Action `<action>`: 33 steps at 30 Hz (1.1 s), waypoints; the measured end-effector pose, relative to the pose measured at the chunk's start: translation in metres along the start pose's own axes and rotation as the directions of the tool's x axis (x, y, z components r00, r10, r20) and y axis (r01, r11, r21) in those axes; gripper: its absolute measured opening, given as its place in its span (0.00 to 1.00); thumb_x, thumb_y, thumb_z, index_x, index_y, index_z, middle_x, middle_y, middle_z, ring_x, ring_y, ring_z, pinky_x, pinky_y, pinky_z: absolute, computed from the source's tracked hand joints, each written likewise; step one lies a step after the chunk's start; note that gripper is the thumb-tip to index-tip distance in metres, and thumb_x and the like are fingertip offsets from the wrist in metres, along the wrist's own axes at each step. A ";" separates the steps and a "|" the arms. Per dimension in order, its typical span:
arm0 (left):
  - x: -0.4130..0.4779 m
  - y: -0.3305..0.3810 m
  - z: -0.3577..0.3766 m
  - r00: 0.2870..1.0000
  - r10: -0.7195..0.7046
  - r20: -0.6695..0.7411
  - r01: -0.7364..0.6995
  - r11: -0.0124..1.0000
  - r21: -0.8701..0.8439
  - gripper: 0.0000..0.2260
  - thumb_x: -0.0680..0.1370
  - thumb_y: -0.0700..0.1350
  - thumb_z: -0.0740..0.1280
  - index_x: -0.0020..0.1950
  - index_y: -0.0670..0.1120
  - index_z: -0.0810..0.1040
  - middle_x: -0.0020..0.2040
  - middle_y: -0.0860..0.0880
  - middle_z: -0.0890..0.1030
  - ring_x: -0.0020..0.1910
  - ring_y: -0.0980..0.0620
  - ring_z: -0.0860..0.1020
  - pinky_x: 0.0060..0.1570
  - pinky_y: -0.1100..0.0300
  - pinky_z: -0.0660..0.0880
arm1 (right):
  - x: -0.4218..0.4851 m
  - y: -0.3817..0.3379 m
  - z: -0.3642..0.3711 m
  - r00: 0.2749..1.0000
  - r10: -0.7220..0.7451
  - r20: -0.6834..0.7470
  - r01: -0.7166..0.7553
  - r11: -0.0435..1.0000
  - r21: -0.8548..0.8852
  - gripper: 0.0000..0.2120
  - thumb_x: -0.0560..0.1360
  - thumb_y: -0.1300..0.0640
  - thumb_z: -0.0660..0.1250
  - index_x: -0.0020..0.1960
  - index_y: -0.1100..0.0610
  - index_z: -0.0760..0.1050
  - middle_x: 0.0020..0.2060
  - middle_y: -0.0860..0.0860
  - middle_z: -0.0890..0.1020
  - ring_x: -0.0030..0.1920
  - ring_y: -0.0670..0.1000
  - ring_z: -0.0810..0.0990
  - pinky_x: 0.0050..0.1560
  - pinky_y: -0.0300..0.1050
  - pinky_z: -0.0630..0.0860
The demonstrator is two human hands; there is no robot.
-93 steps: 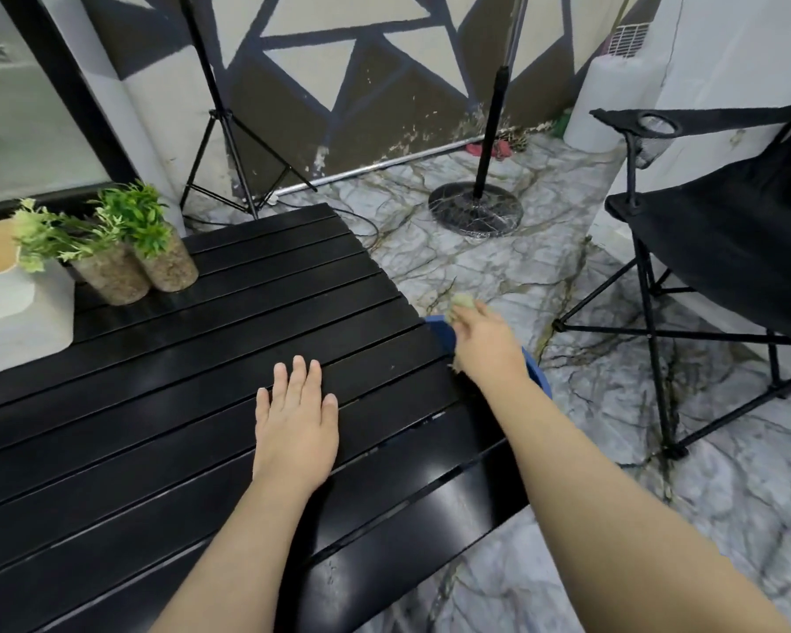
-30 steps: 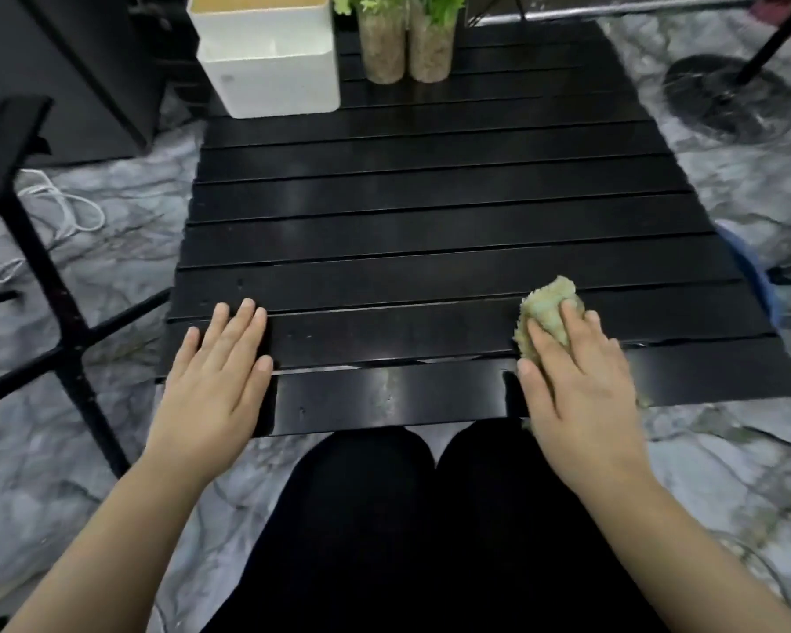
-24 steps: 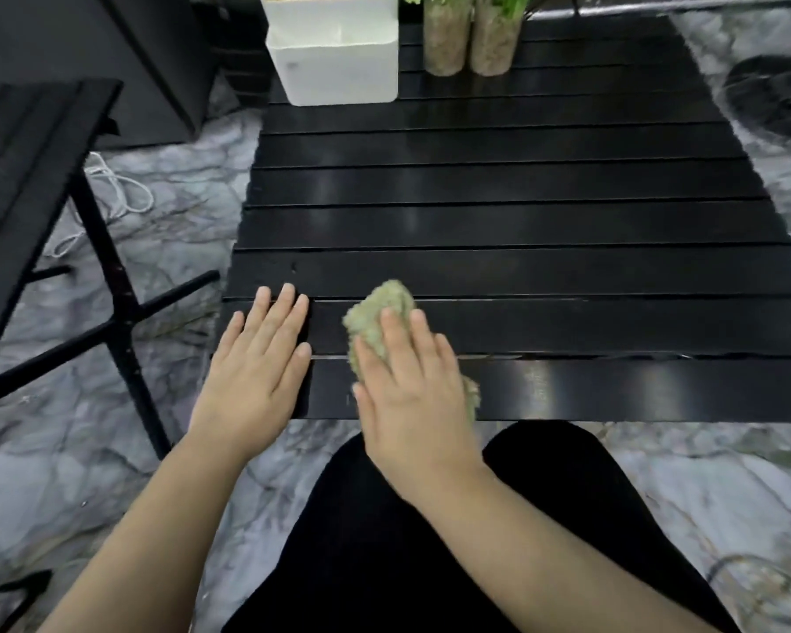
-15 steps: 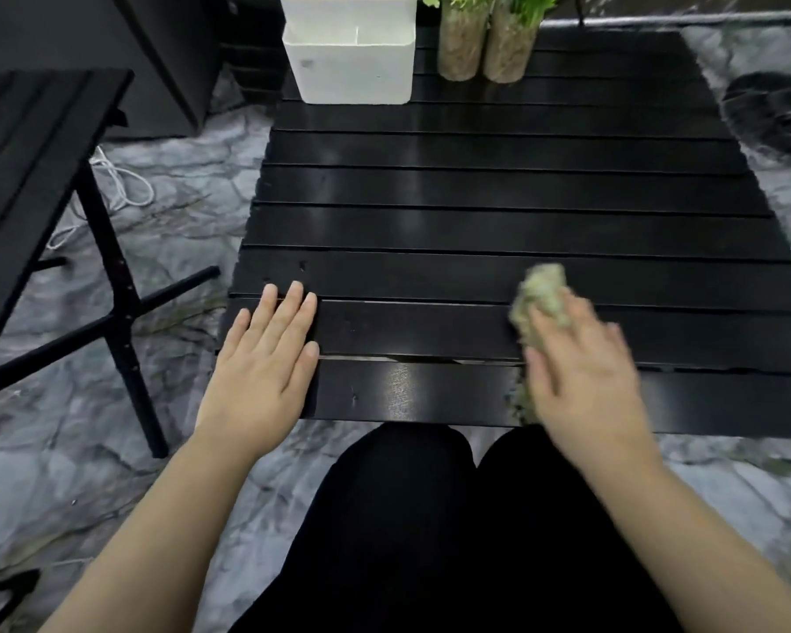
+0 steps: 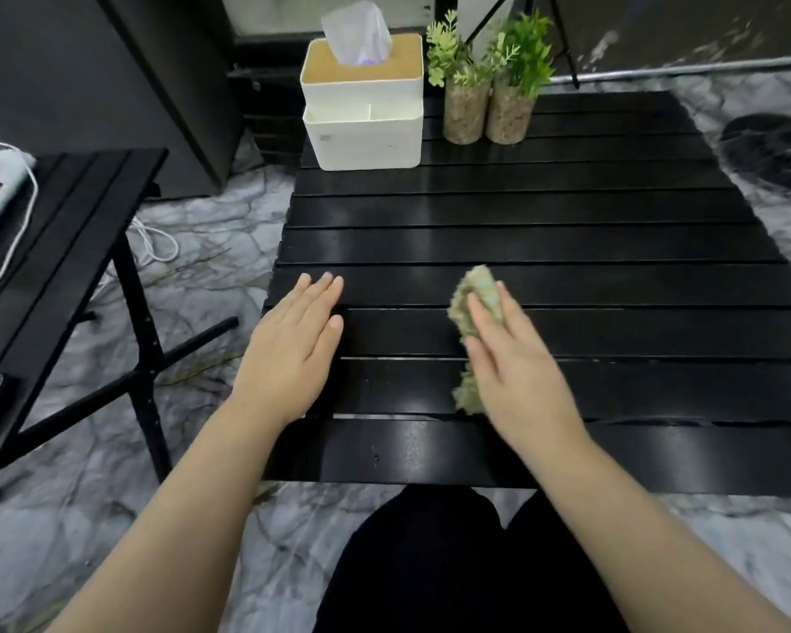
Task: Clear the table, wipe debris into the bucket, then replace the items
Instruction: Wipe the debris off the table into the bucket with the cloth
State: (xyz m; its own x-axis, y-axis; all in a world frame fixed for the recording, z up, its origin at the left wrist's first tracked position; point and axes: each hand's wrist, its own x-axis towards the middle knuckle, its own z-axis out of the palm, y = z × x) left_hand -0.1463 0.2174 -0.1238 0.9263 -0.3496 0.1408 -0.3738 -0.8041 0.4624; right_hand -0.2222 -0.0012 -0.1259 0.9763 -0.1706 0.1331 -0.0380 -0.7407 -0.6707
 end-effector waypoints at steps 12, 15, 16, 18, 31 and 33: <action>0.031 -0.032 0.028 0.987 -0.022 0.158 -0.011 0.979 0.204 0.23 0.80 0.51 0.49 0.75 0.50 0.49 0.77 0.53 0.47 0.75 0.54 0.42 0.72 0.58 0.39 | 0.032 -0.043 0.071 0.973 -0.149 0.177 0.207 0.905 -0.373 0.23 0.77 0.54 0.57 0.72 0.55 0.60 0.75 0.56 0.57 0.75 0.57 0.51 0.72 0.56 0.49; 0.030 -0.034 0.028 0.989 -0.016 0.146 -0.015 0.979 0.204 0.23 0.80 0.51 0.48 0.75 0.50 0.50 0.76 0.54 0.47 0.75 0.56 0.42 0.72 0.59 0.39 | 0.026 -0.007 0.040 0.980 -0.138 0.142 0.185 0.893 -0.410 0.21 0.74 0.58 0.61 0.67 0.52 0.70 0.74 0.55 0.62 0.74 0.58 0.57 0.72 0.58 0.51; 0.030 -0.033 0.028 0.990 -0.012 0.140 -0.017 0.980 0.200 0.23 0.80 0.51 0.48 0.75 0.50 0.50 0.76 0.55 0.46 0.74 0.57 0.41 0.72 0.60 0.39 | 0.026 0.012 0.025 0.992 -0.083 0.094 0.116 0.887 -0.448 0.20 0.73 0.58 0.62 0.65 0.51 0.71 0.73 0.54 0.63 0.73 0.58 0.59 0.71 0.60 0.53; 0.031 -0.033 0.029 0.992 -0.001 0.129 -0.025 0.980 0.195 0.23 0.80 0.52 0.47 0.75 0.51 0.49 0.74 0.58 0.44 0.73 0.59 0.39 0.71 0.61 0.37 | 0.028 0.050 -0.011 0.993 0.096 -0.075 -0.121 0.861 -0.493 0.19 0.73 0.59 0.63 0.63 0.52 0.74 0.73 0.55 0.65 0.72 0.59 0.62 0.69 0.63 0.57; 0.043 -0.034 0.023 0.997 -0.010 0.072 0.003 0.994 0.108 0.21 0.79 0.53 0.51 0.73 0.52 0.60 0.75 0.54 0.59 0.75 0.54 0.53 0.73 0.55 0.50 | 0.049 -0.011 0.054 0.979 -0.173 0.105 0.200 0.912 -0.359 0.26 0.73 0.61 0.59 0.71 0.55 0.62 0.75 0.57 0.56 0.74 0.60 0.55 0.72 0.57 0.51; 0.070 -0.039 0.014 0.999 -0.019 0.037 0.015 0.994 0.106 0.20 0.80 0.51 0.53 0.72 0.51 0.63 0.74 0.51 0.63 0.74 0.50 0.58 0.73 0.54 0.53 | 0.059 0.019 0.030 0.989 -0.147 0.030 0.146 0.899 -0.413 0.26 0.73 0.61 0.59 0.71 0.54 0.64 0.74 0.57 0.59 0.72 0.60 0.59 0.70 0.57 0.57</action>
State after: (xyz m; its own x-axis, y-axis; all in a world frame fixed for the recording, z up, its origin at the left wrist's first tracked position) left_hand -0.0677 0.2179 -0.1440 0.9308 -0.3517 0.0996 -0.3628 -0.8555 0.3694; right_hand -0.1587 -0.0056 -0.1525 0.9773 -0.0402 0.2078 0.0204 -0.9593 -0.2817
